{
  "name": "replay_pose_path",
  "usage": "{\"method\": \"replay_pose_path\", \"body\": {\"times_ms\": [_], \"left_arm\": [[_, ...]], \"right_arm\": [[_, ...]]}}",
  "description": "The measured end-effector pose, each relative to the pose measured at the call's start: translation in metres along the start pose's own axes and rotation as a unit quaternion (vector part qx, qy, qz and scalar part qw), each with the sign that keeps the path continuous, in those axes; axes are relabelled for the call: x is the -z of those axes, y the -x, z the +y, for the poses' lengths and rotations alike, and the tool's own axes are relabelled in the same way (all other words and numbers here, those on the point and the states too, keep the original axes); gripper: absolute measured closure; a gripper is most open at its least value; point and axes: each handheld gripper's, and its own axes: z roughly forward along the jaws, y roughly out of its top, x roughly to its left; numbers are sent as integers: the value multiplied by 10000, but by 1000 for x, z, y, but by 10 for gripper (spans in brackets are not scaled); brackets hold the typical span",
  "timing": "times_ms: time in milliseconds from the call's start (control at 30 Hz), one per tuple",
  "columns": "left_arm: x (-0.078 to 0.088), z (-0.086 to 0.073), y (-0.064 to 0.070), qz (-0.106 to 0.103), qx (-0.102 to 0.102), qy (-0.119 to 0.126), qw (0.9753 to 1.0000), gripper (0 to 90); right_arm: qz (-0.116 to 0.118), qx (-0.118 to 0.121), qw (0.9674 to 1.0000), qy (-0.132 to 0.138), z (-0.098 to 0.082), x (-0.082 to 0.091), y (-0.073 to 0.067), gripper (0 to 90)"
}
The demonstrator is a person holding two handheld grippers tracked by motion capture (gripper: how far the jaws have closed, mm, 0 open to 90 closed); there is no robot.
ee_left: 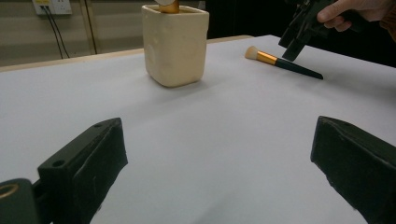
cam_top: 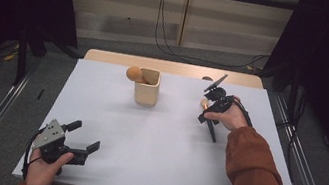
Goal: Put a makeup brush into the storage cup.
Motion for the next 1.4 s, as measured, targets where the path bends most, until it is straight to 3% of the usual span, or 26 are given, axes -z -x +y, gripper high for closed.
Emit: {"method": "replay_pose_path", "body": {"times_ms": [133,367,700,933,1100,1233,1400], "left_arm": [[0,0,-1,30,29,-8,10000,33],[0,-1,-1,36,34,-19,10000,34],[-1,-1,-1,33,18,-37,10000,35],[1,-1,-1,20,43,-41,10000,37],[2,-2,-1,48,63,-43,10000,37],[2,-1,-1,38,15,-73,10000,37],[1,-1,-1,34,27,-65,10000,38]], "right_arm": [[111,-154,9996,-194,0,-7,3,204],[245,-279,9991,-202,2,-16,8,377],[100,-439,9983,-366,6,-20,7,466],[126,-565,9970,-509,9,-19,7,547],[160,-820,9954,-475,8,-18,15,690],[106,-731,9961,-483,8,-18,14,705],[64,-797,9956,-486,8,-18,14,751]]}}
